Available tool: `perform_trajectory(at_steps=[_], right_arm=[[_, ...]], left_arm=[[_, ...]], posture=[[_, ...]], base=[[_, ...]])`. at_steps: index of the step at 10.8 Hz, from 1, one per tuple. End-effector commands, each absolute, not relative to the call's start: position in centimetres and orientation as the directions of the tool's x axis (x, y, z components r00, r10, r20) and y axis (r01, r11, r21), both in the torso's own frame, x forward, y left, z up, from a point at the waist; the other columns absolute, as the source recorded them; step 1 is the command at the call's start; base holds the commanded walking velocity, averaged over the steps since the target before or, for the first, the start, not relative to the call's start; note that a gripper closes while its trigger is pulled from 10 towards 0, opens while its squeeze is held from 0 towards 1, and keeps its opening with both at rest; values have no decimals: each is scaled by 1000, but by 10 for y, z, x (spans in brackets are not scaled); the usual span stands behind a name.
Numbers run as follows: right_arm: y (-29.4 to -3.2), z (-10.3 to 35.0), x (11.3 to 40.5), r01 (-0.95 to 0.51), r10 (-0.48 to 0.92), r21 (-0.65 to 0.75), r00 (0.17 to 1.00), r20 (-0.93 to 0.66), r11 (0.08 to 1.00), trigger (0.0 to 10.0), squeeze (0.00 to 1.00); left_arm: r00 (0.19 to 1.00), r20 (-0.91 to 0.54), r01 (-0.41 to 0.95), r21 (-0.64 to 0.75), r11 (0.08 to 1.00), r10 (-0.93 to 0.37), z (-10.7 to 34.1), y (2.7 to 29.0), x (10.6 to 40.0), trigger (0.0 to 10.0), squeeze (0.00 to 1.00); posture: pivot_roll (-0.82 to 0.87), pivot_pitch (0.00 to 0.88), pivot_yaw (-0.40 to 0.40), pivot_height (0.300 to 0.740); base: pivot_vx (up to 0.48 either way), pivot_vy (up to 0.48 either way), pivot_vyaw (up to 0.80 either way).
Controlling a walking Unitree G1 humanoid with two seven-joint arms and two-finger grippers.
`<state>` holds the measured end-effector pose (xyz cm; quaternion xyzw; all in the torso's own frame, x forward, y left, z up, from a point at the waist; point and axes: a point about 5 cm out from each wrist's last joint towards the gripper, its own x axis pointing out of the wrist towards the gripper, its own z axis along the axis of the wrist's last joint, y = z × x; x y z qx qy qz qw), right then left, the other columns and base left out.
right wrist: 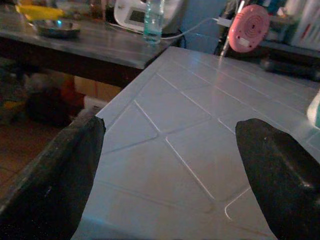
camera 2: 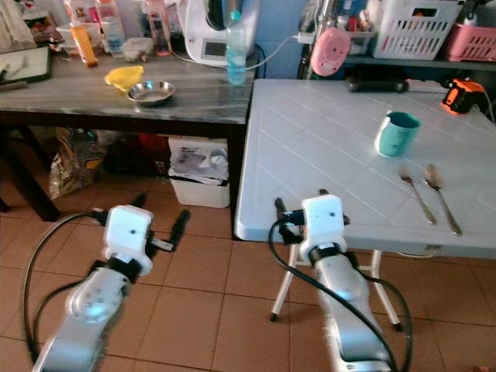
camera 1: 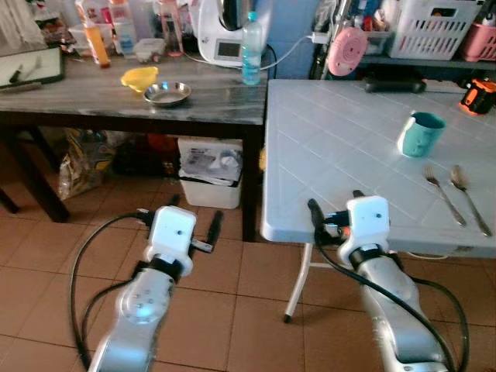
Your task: Setting the table
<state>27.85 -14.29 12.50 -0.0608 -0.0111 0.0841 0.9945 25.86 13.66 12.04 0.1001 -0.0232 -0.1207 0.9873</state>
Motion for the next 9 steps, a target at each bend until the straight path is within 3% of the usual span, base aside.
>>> perform_trajectory(at_steps=[1, 9], right_arm=[[-149, 132, 278, -145, 152, -140, 988, 40, 980, 10000, 0], [-154, 137, 283, -109, 119, -141, 991, 68, 984, 10000, 0]], left_arm=[[963, 34, 258, 193, 947, -269, 124, 130, 258, 10000, 0], [959, 43, 266, 193, 945, -279, 125, 127, 263, 10000, 0]], posture=[[98, 0, 27, 740], [87, 0, 28, 740]], base=[[0, -409, 0], [0, -404, 0]])
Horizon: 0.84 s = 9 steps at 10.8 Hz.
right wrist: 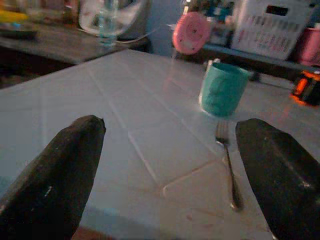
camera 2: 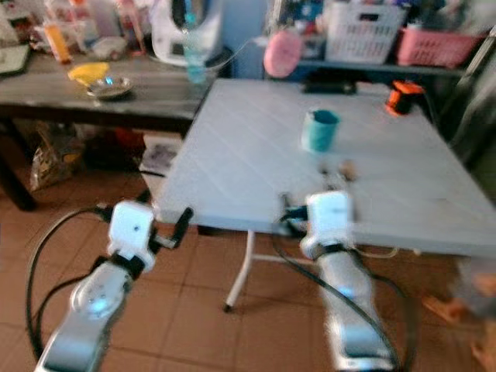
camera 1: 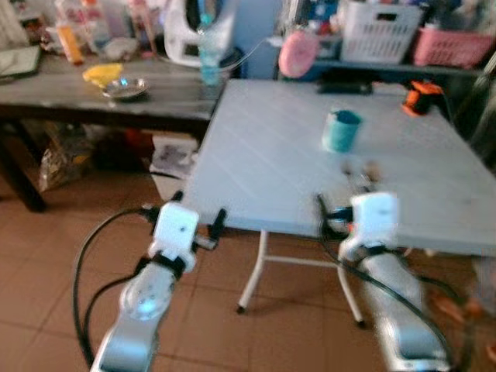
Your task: Setting the table
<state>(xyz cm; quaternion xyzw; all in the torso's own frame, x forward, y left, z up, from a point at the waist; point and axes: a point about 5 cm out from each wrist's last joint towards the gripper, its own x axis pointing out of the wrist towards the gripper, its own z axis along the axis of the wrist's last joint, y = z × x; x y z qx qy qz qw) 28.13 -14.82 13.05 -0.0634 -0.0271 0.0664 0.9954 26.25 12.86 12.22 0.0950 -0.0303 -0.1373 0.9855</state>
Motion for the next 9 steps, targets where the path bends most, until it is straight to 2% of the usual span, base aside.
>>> perform_trajectory(at_steps=[1, 5, 9], right_arm=[[-154, 137, 283, -109, 119, -132, 991, 68, 985, 10000, 0], [-152, 134, 284, -110, 117, -117, 992, 53, 987, 10000, 0], [-150, 132, 283, -115, 121, -110, 992, 46, 987, 10000, 0]], left_arm=[[959, 43, 267, 196, 944, -280, 124, 126, 263, 10000, 0], [956, 51, 275, 188, 943, -289, 124, 125, 264, 10000, 0], [950, 57, 293, 188, 938, -308, 124, 125, 265, 10000, 0]], posture=[[85, 0, 29, 740], [88, 0, 32, 740], [89, 0, 33, 740]], base=[[0, -300, 0], [0, 0, 0], [0, 0, -712]])
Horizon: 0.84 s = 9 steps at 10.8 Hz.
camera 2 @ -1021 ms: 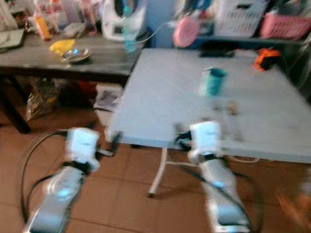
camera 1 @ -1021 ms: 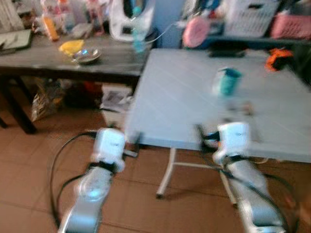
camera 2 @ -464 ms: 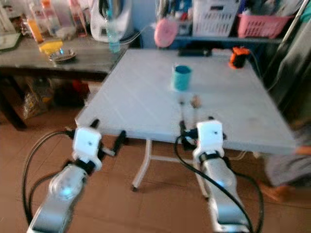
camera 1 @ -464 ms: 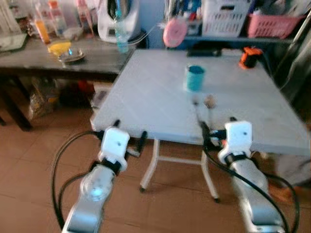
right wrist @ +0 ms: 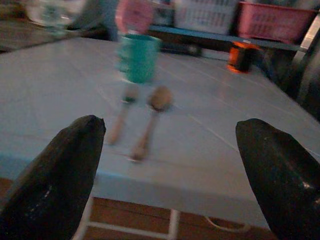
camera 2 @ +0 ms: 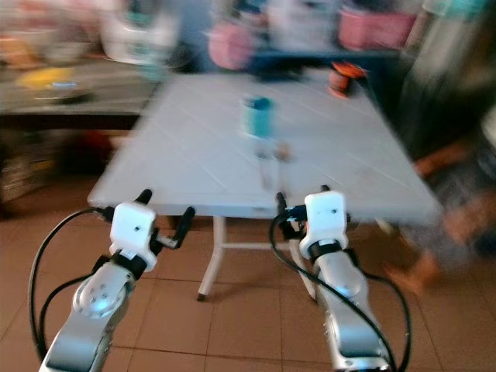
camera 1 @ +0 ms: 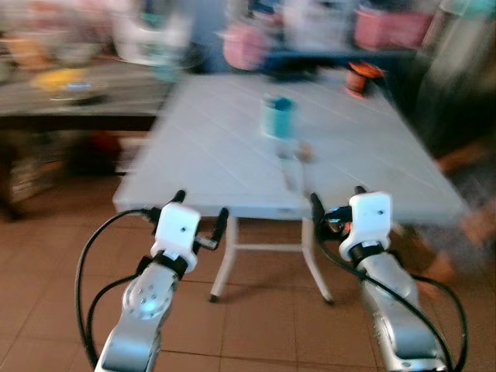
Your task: Setting the table
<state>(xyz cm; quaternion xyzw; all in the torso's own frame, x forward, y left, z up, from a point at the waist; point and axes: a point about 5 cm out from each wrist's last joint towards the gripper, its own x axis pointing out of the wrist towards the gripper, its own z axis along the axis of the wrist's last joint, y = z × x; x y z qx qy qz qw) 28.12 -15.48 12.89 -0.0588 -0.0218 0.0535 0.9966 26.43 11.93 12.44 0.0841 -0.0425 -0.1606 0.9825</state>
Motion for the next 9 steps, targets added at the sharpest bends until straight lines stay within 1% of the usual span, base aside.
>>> perform_trajectory(at_steps=[1, 2, 7, 9], right_arm=[[-151, 132, 284, -116, 121, -110, 992, 46, 987, 10000, 0], [-150, 132, 284, -117, 122, -109, 991, 45, 987, 10000, 0], [-149, 132, 281, -118, 124, -118, 991, 49, 986, 10000, 0], [-150, 131, 280, -115, 121, -119, 992, 47, 986, 10000, 0]], left_arm=[[947, 60, 302, 180, 936, -317, 125, 124, 264, 10000, 0], [946, 60, 304, 179, 936, -319, 125, 125, 264, 10000, 0], [930, 64, 349, 147, 926, -361, 125, 121, 261, 10000, 0], [926, 64, 362, 139, 922, -373, 125, 120, 259, 10000, 0]], posture=[[91, 0, 33, 740], [91, 0, 34, 740], [89, 0, 34, 740], [89, 0, 36, 740]], base=[[0, 0, 0], [0, 0, -738], [0, 0, 0], [336, 0, 0]])
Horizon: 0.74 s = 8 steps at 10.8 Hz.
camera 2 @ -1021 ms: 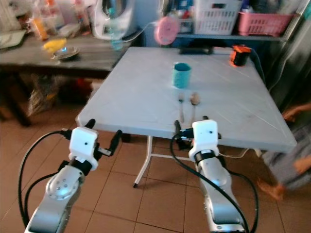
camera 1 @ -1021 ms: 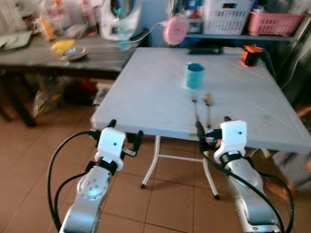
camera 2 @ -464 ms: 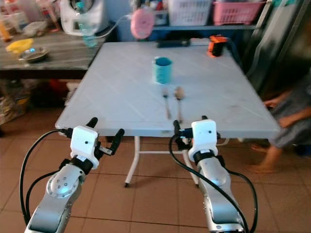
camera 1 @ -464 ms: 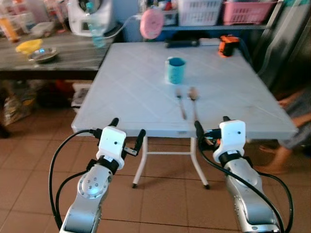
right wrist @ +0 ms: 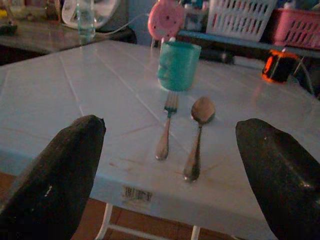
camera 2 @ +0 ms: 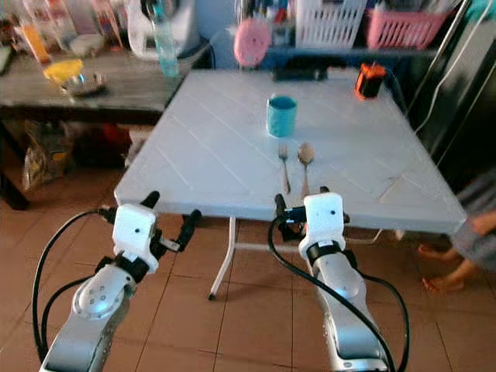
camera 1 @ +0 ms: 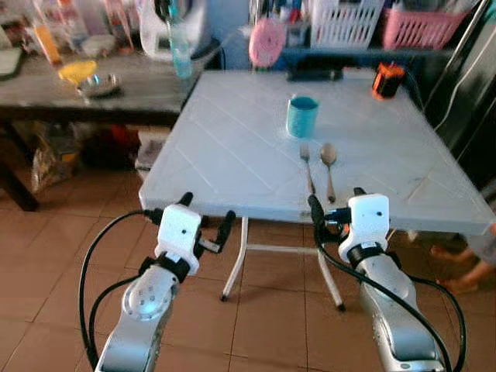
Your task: Setting the table
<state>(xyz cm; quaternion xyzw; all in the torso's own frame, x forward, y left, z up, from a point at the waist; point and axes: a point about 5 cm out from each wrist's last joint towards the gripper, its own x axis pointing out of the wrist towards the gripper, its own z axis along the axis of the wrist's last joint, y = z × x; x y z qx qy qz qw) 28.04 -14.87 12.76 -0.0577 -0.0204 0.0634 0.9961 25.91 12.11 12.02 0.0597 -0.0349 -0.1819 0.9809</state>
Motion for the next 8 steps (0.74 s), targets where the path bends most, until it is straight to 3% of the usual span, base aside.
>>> perform_trajectory(at_steps=[1, 3, 5, 8], right_arm=[[-150, 131, 280, -114, 120, -119, 992, 47, 986, 10000, 0], [-150, 130, 279, -109, 114, -110, 993, 40, 988, 10000, 0], [-151, 130, 279, -107, 112, -112, 993, 40, 988, 10000, 0], [-150, 130, 279, -111, 117, -116, 992, 42, 987, 10000, 0]], left_arm=[[925, 63, 365, 137, 921, -376, 125, 120, 259, 10000, 0], [921, 62, 374, 133, 918, -384, 125, 120, 258, 10000, 0], [920, 61, 378, 132, 917, -388, 125, 119, 258, 10000, 0], [920, 59, 377, 130, 917, -386, 124, 119, 257, 10000, 0]], posture=[[89, 0, 36, 740], [87, 0, 36, 740], [86, 0, 38, 740], [88, 0, 36, 740]], base=[[360, 0, 0], [360, 0, 0], [362, 0, -488], [363, 0, 0]])
